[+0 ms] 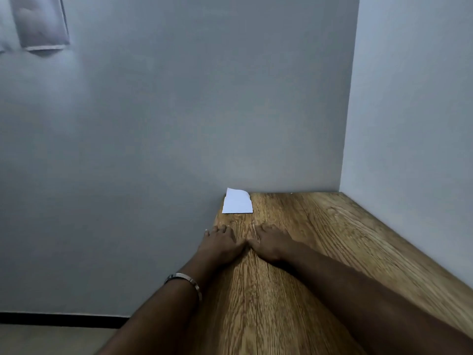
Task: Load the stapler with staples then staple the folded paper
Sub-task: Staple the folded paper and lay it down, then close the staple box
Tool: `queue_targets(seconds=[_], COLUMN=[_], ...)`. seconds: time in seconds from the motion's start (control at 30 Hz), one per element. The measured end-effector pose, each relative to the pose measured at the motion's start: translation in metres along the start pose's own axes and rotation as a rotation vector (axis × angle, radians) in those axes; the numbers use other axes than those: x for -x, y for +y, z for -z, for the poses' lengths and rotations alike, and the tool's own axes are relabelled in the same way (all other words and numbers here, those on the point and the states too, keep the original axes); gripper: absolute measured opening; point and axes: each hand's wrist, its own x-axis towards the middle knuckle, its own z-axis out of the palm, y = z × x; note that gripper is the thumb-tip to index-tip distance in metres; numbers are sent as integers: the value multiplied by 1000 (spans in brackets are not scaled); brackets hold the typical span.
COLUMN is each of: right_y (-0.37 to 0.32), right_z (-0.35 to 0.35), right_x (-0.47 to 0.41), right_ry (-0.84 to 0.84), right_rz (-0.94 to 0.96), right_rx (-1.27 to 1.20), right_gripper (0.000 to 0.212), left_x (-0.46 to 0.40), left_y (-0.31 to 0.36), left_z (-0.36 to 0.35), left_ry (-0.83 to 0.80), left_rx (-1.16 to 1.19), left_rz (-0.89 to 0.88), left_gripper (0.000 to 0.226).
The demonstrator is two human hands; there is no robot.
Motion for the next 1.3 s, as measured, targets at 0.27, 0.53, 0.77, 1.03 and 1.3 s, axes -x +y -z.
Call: queue_targets(seconds=[0.27, 0.53, 0.77, 1.03, 1.3], right_y=[-5, -12, -10, 4, 17], right_z=[0, 17, 24, 17, 27], right_x=[81, 166, 220, 274, 298], right_ry=[-28, -57, 90, 233, 145], right_rz=[1, 37, 98, 147, 237], right_rx=[-8, -8, -78, -245, -317], right_gripper=[70, 58, 37, 34, 29], left_x=[87, 173, 230, 263, 258], left_y=[24, 43, 63, 59, 61], left_z=[7, 19, 28, 23, 19], left_ry=[33, 78, 208, 242, 186], left_rx=[72, 94, 167, 238, 200], left_rz=[-33, -64, -169, -290, -344], left_gripper=[64, 51, 28, 30, 42])
